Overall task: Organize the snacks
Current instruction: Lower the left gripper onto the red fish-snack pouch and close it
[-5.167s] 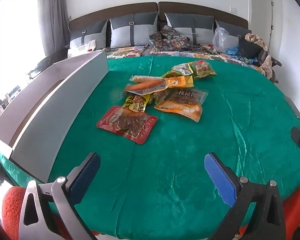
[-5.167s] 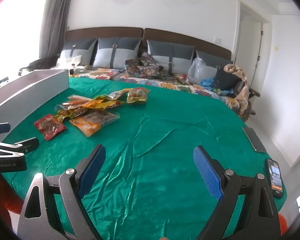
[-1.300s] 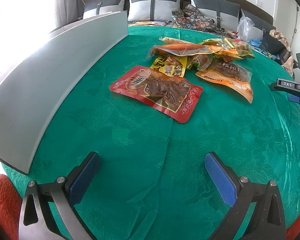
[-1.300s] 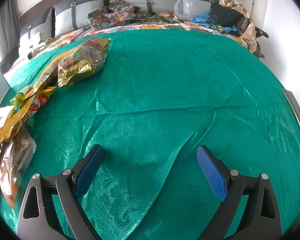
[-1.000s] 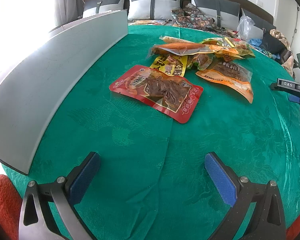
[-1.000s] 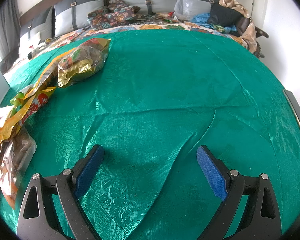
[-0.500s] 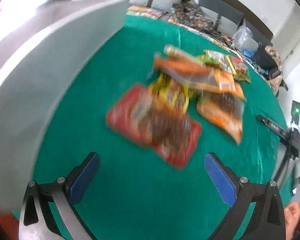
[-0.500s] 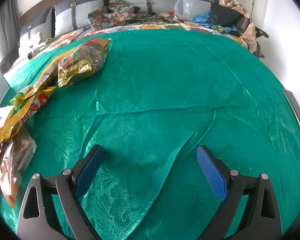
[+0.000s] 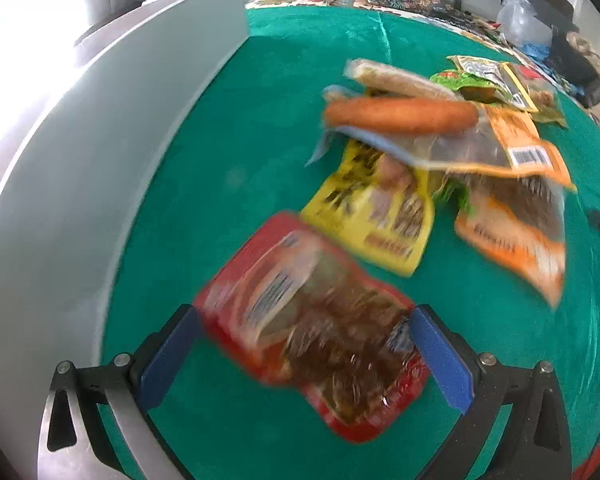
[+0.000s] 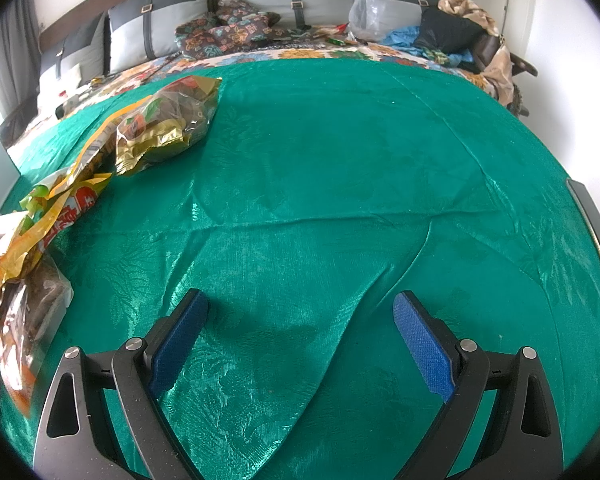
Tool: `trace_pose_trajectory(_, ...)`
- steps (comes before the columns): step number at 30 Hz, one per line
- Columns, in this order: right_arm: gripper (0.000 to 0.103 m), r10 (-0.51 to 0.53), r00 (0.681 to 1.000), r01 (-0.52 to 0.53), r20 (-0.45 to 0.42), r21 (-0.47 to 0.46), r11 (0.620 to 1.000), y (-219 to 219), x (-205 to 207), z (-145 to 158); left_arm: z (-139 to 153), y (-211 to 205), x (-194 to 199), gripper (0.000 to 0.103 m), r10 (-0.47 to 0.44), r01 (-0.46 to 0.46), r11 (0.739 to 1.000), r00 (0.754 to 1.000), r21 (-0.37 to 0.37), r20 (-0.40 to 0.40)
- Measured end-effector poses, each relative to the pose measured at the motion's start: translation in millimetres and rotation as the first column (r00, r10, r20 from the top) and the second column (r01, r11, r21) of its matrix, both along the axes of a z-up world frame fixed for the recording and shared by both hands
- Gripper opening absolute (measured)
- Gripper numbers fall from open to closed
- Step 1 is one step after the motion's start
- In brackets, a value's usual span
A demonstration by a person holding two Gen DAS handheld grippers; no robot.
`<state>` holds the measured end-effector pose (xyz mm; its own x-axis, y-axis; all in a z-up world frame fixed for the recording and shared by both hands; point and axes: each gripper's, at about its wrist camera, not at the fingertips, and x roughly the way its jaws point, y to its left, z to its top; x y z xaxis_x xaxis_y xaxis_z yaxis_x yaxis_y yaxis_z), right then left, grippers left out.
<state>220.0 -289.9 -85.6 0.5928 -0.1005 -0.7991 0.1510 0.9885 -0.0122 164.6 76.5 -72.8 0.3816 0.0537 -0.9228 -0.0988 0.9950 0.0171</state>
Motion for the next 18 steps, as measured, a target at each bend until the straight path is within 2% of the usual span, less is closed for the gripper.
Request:
trace_pose_trajectory(3, 0.096, 0.0, 1.0, 0.0, 0.0, 0.0, 1.0, 0.0, 0.0, -0.1, 7.2, 20.8, -10.2, 0.103, 0.018, -0.018, 0.998, 1.0, -0.056, -0.013)
trace_pose_trajectory(6, 0.096, 0.0, 1.0, 0.0, 0.0, 0.0, 1.0, 0.0, 0.1, -0.2, 14.3, 36.0, -17.8, 0.103, 0.078, -0.078, 0.988, 0.997, -0.137, -0.009)
trace_pose_trajectory(9, 0.096, 0.0, 1.0, 0.0, 0.0, 0.0, 1.0, 0.2, 0.1, -0.1, 10.5, 29.2, -17.6, 0.103, 0.11, -0.115, 0.966, 0.993, -0.23, -0.034)
trace_pose_trajectory(11, 0.096, 0.0, 1.0, 0.0, 0.0, 0.0, 1.0, 0.2, -0.1, 0.1, 0.9, 18.1, -7.4, 0.103, 0.112, -0.123, 0.956, 0.992, -0.267, -0.055)
trace_pose_trajectory(15, 0.096, 0.0, 1.0, 0.0, 0.0, 0.0, 1.0, 0.1, -0.2, 0.1, -5.0, -7.0, 12.6, 0.103, 0.122, -0.126, 0.983, 0.992, -0.136, -0.038)
trace_pose_trajectory(18, 0.096, 0.0, 1.0, 0.0, 0.0, 0.0, 1.0, -0.2, -0.2, 0.0, -11.0, -26.8, 23.3, 0.103, 0.052, -0.053, 0.998, 0.998, -0.027, -0.041)
